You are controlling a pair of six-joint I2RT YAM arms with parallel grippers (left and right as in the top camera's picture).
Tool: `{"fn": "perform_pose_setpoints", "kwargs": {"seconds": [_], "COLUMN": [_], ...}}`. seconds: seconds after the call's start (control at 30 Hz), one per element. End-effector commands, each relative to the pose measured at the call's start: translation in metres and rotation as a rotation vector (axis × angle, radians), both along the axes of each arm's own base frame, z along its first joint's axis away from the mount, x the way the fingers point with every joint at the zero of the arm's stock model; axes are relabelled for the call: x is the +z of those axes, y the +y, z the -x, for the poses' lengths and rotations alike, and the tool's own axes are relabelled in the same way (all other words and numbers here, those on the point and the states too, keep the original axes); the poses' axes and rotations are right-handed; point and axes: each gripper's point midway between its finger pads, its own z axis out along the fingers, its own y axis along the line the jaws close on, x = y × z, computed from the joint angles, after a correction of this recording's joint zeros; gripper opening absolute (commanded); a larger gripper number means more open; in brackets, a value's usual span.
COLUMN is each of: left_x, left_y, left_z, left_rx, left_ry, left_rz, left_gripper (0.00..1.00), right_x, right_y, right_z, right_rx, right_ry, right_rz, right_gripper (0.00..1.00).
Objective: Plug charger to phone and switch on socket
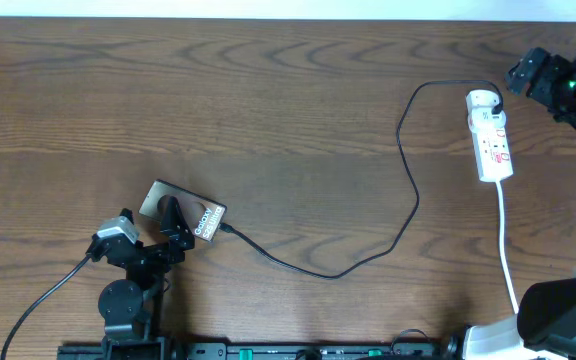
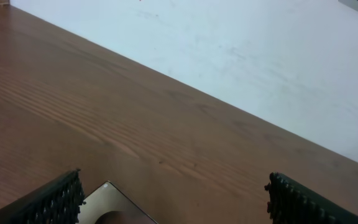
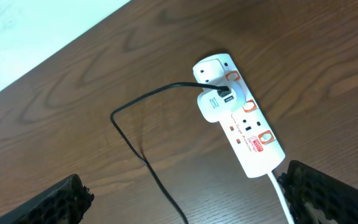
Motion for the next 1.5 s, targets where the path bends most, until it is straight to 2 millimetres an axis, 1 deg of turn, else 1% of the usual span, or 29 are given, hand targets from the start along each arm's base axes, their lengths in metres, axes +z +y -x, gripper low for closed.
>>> {"fn": "perform_pose_setpoints", "kwargs": {"seconds": [0.0, 1.1, 1.2, 1.27, 1.37, 1.43, 1.47], "left_x": [-0.015, -0.015, -0.015, -0.015, -0.015, -0.015, -0.015], "left_y": [0.004, 0.004, 0.004, 0.004, 0.004, 0.004, 0.004], "left_z": [0.002, 0.002, 0.002, 0.002, 0.002, 0.002, 0.002], "left_rx": [0.028, 0.028, 0.028, 0.028, 0.028, 0.028, 0.028], "left_ry": [0.047, 0.049, 0.049, 0.049, 0.049, 0.049, 0.049], "left_rz": [0.025, 0.026, 0.026, 0.026, 0.026, 0.026, 0.026], "left_gripper": [0.93, 0.92, 0.92, 0.92, 0.92, 0.92, 0.92], "right_x": [0.000, 0.000, -0.003, -0.004, 0.000, 0.007, 0.011], "right_y": [0.003, 0.003, -0.003, -0.002, -0.005, -0.001, 0.007], "right_z": [0.000, 0.000, 0.004, 0.005, -0.003, -0.011, -0.015], "right_rx": [-0.002, -0.002, -0.007, -0.005, -0.012, 0.003, 0.035], "right_ry": [0.001, 0.001, 0.025, 0.031, -0.004, -0.052, -0.087], "right_rz": [-0.004, -0.004, 0.035, 0.032, 0.052, 0.067, 0.087], "right_gripper": [0.99, 0.99, 0.99, 0.99, 0.99, 0.99, 0.99]}}
